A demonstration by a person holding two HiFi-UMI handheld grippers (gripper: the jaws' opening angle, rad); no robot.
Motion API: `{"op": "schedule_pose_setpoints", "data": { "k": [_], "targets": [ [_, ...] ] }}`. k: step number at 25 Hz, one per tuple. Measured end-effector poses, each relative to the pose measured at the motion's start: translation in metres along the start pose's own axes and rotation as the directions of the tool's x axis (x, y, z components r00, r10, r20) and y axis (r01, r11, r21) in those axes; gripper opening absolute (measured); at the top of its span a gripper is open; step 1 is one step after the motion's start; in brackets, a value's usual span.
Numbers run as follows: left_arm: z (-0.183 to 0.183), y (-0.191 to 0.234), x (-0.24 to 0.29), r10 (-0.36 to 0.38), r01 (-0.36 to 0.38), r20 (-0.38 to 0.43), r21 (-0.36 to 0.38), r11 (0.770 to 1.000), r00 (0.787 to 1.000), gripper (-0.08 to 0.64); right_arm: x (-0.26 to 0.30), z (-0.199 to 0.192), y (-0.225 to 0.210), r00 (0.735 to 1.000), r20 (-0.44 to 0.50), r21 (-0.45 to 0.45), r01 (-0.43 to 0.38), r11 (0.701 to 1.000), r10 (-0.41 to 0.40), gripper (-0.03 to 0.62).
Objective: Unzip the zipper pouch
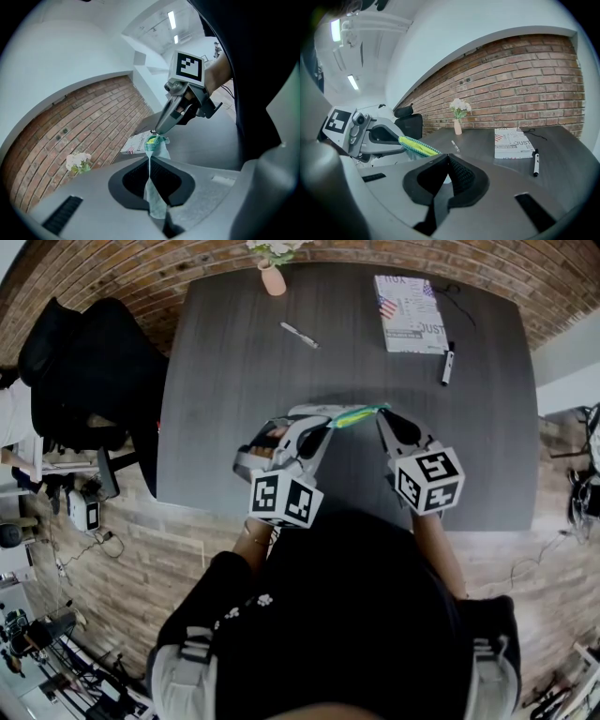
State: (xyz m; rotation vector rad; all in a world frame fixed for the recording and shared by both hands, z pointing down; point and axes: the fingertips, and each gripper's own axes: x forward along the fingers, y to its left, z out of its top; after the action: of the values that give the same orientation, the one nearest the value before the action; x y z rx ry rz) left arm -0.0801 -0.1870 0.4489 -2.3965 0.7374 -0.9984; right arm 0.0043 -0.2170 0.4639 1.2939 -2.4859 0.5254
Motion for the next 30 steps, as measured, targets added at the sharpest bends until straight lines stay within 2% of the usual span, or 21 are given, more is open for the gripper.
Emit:
{"op": "schedule_pose_setpoints", "data": {
  "k": [30],
  "targets": [
    [-0.004, 0.013, -0.008, 0.027, -0.025, 0.019, -0.076, 0.997, 0.999, 0.005, -0.014, -0.011, -0.048, 0.992, -0.007, 0.034, 0.127, 0.991, -0.127, 0.000]
  ]
}}
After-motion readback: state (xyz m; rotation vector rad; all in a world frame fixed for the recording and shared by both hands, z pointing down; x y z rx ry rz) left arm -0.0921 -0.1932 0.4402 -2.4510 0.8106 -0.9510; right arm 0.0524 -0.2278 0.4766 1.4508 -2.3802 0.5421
